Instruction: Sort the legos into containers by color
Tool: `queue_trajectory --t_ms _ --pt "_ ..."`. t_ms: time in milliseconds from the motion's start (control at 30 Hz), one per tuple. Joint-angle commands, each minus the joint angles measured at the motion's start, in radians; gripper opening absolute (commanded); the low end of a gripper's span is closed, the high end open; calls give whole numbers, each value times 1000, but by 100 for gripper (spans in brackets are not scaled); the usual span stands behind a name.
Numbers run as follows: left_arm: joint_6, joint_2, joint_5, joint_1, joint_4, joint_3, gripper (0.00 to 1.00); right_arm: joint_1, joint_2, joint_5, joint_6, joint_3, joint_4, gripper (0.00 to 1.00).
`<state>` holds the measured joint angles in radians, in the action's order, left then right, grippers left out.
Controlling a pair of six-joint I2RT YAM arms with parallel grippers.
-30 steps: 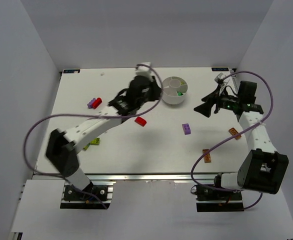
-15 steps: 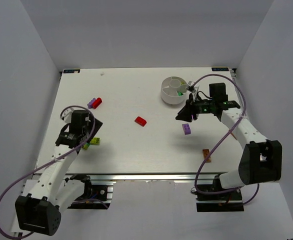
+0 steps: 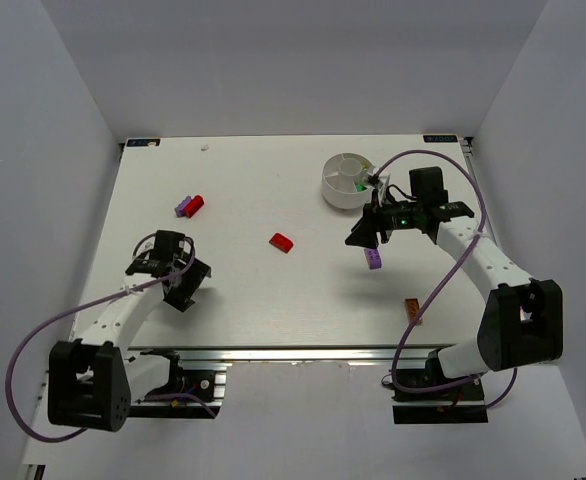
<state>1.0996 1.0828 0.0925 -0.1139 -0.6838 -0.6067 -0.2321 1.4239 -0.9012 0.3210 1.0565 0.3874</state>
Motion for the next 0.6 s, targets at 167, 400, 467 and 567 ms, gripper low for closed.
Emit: queue_trajectory --t_ms 167,400,467,567 --pt "17 186 55 36 9 -111 85 -4 -46 22 4 -4 -13 57" --pt "25 247 130 51 -12 -154 84 -4 -57 35 9 -12 -19 58" --pt "19 267 145 52 -13 -166 82 -4 -59 35 9 -12 -21 58" --pt "17 293 168 59 -5 -172 77 -4 -56 33 6 -10 -24 58"
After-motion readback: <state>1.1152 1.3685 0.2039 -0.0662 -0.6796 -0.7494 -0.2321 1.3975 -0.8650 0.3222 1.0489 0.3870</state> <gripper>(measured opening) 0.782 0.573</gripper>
